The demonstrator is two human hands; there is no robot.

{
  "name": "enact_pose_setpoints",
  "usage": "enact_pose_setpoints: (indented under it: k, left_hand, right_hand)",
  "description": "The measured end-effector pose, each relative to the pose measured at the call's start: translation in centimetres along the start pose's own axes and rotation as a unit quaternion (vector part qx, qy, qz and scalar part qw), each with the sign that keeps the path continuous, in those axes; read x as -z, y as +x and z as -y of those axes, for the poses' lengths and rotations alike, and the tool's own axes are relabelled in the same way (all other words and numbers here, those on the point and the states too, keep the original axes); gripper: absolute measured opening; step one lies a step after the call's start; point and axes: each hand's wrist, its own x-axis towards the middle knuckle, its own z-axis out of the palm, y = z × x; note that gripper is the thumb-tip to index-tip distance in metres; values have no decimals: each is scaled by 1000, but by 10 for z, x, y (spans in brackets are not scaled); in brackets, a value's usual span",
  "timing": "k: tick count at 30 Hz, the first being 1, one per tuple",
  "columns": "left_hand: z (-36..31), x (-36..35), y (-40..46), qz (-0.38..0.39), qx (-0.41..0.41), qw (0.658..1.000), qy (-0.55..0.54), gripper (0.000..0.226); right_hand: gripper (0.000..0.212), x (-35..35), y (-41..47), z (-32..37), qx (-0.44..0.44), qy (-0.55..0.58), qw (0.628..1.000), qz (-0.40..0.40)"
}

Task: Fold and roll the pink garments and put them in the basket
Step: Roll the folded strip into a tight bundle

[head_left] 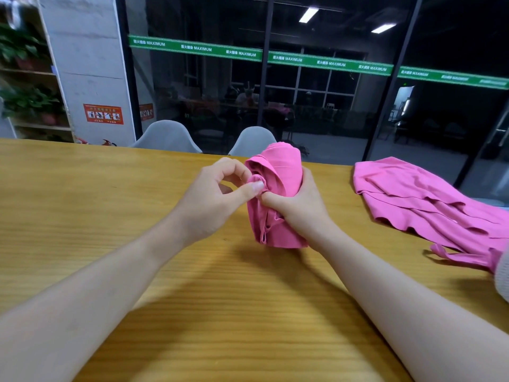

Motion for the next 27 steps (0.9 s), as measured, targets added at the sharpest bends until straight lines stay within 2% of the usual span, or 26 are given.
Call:
enact_pose_setpoints:
  k: [2,4,7,8,10,12,13,16,22,25,27]
  left_hand:
    - [-1,0,0,-4,3,999,-50,22]
    - [1,-1,1,-42,36,985,-161,36]
    - [9,-6,7,-185,173,922,-292,43]
    - [13,-8,7,-204,226,899,-315,47]
    - [15,-10,5,-164,310,852,-388,62]
    - [13,-11,2,-89,349,812,-460,75]
    - [11,-12,1,-57,354,803,-476,78]
    - [9,-16,-1,-17,336,813,-474,80]
    - [-5,-24,-4,31,261,835,-483,61]
    - [-11,-29,-4,51,230,856,-460,59]
    - [-11,-31,-5,52,213,867,-448,60]
  right_hand:
    - [80,0,0,0,4,-2,1000,2]
    - [75,0,0,1,4,4,1000,7]
    - [71,-1,-1,1,2,27,999,22]
    - [71,-2,-2,1,3,32,999,29]
    - [73,-4,-3,1,7,37,998,41]
    - [71,-6,-5,2,8,45,997,55]
    - [68,-7,-6,2,7,51,997,61]
    - [64,-9,-7,2,10,49,997,67]
    - [67,-6,-8,7,53,18,997,54]
    - [82,-4,-13,12,97,-27,994,34]
    - [95,-4,-15,15,134,-98,986,36]
